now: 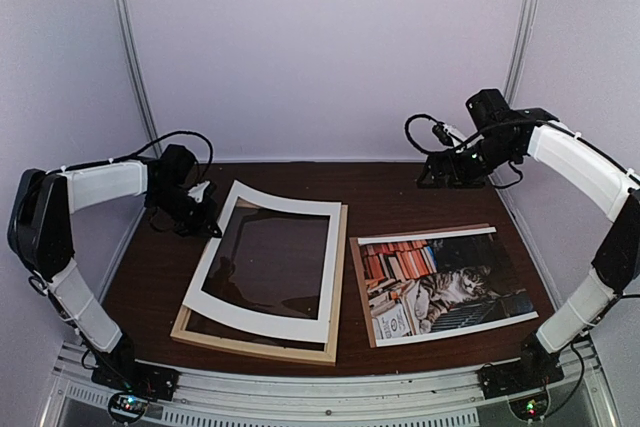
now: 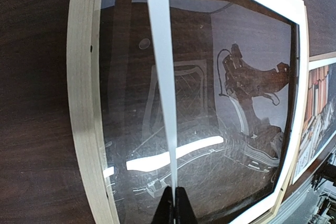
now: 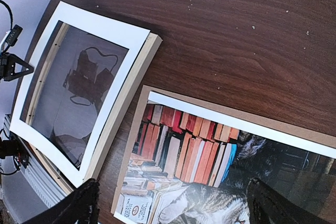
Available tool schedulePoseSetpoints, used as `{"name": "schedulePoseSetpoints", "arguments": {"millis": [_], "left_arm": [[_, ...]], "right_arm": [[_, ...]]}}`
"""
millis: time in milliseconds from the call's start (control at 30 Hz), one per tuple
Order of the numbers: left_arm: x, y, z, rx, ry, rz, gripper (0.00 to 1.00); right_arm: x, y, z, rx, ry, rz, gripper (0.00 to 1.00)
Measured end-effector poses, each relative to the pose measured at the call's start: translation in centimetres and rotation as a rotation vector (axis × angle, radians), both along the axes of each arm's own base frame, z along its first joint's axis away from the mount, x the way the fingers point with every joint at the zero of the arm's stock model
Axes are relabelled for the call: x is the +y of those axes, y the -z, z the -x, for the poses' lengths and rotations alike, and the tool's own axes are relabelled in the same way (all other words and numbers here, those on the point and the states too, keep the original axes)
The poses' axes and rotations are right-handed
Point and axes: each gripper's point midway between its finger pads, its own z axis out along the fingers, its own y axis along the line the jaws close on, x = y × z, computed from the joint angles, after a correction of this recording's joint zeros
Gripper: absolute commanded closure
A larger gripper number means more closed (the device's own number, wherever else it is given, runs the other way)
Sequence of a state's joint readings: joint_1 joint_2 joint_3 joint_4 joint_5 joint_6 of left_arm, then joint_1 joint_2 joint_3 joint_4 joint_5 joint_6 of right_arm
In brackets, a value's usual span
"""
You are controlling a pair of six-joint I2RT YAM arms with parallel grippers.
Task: Put the photo into the frame
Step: Place the glass panel in the frame body.
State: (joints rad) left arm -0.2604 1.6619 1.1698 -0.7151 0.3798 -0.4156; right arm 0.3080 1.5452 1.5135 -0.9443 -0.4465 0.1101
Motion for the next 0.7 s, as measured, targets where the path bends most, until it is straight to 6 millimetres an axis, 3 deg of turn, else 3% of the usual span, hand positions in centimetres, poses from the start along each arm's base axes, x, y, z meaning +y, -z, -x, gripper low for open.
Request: {"name": "schedulePoseSetpoints", "arguments": {"millis": [400,700], "left_arm": [[0.1,-0.7,0.6,0.014,0.052,-0.017,1.00],[0.1,-0.3,0.9,0.047,0.074,-0.023,1.00]], "right_arm": [[-0.1,2.2,-0.9,0.037,0.015,0.043,0.01],[-0.4,2.5,-1.1,0.035,0.024,0.066,0.01]]}}
